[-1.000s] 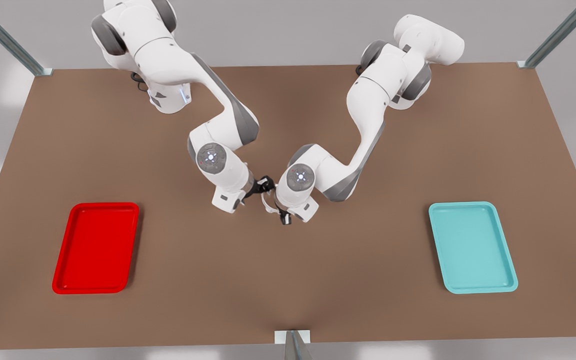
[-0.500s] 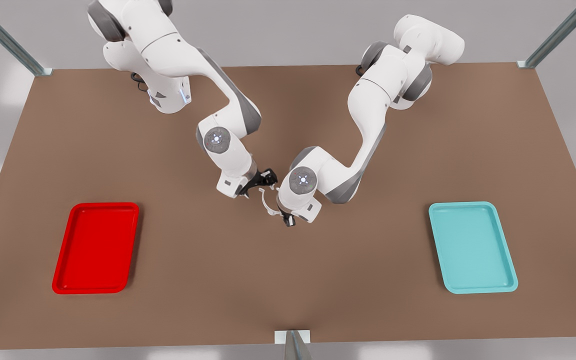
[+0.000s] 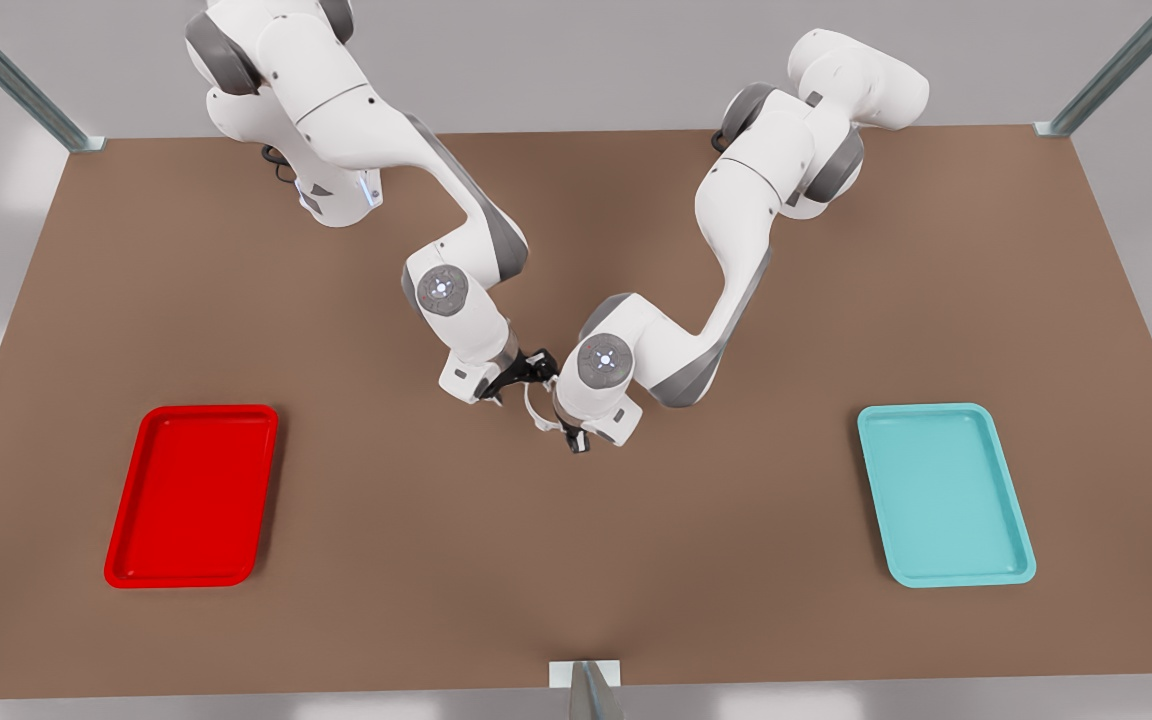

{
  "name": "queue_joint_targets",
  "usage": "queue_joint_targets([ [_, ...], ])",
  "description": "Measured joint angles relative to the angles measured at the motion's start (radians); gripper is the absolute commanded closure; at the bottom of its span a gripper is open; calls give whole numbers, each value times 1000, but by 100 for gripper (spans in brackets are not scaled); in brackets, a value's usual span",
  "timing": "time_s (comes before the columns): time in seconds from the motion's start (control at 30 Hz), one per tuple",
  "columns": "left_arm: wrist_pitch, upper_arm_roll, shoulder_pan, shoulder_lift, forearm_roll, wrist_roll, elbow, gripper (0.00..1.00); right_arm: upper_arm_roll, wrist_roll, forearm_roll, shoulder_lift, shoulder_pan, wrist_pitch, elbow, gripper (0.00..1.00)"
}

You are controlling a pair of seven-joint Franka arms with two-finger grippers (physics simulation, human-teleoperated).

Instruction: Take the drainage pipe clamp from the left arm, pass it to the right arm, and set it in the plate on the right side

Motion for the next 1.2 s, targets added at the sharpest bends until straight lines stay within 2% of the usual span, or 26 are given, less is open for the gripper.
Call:
queue_joint_targets([
  [0.37, 3, 1, -2, 0, 1, 6, 2, 79, 0, 13, 1, -15, 19, 59, -82, 0],
  [0.63, 5, 2, -2, 0, 2, 11, 1, 79, 0, 18, 1, -23, 48, 217, -154, 0],
  [0.87, 14, 1, -2, 1, 1, 14, 0, 79, 0, 19, 1, 20, 54, 336, -137, 0],
  [1.17, 22, 1, -3, 1, 1, 16, 0, 79, 0, 19, 1, 68, 67, 384, -109, 0],
  [1.2, 22, 1, -3, 1, 1, 16, 0, 79, 0, 19, 1, 70, 67, 386, -109, 21],
])
